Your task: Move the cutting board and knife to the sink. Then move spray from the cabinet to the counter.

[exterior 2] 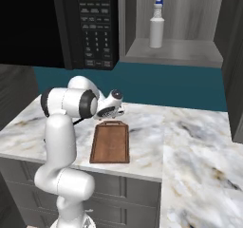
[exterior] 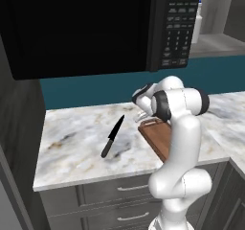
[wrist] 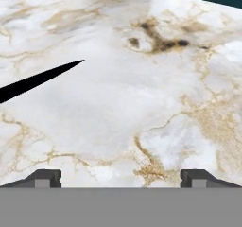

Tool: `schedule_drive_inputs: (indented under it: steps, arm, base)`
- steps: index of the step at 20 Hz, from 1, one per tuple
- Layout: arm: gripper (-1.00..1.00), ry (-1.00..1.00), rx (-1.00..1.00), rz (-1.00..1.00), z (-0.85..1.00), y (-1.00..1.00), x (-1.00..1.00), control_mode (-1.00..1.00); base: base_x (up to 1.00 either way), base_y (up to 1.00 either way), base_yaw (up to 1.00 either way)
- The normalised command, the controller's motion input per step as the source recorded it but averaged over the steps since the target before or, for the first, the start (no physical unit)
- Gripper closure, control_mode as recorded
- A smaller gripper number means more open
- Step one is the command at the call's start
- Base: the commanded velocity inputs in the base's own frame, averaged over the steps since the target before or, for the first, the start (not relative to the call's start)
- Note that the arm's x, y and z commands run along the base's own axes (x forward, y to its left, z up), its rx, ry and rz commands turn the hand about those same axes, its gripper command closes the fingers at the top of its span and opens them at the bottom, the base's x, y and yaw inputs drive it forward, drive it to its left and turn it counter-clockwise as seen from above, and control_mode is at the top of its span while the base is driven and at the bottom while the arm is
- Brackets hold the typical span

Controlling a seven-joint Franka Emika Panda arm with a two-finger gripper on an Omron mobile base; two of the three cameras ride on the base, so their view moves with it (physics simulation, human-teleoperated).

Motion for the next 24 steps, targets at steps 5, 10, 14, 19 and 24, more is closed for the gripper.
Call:
schedule_drive_inputs:
  steps: [5,10,14,19,24]
  arm:
    - [-1.00,0.08,0.00,0.03,-0.28,-0.06,-0.36,-1.00]
    - [-1.00,0.08,0.00,0.00,-0.28,-0.02,-0.42,-1.00]
    - [-1.00,0.05,0.00,0.00,-0.27,-0.11,-0.48,-1.00]
    - [-1.00,0.03,0.00,0.00,-0.27,-0.15,-0.51,-1.00]
    - [-1.00,0.00,0.00,0.00,-0.29,-0.19,-0.54,-1.00]
  base:
    - [0.00,0.00,0.00]
    - [0.00,0.00,0.00]
    - [0.00,0.00,0.00]
    - [0.00,0.00,0.00]
    - [0.00,0.00,0.00]
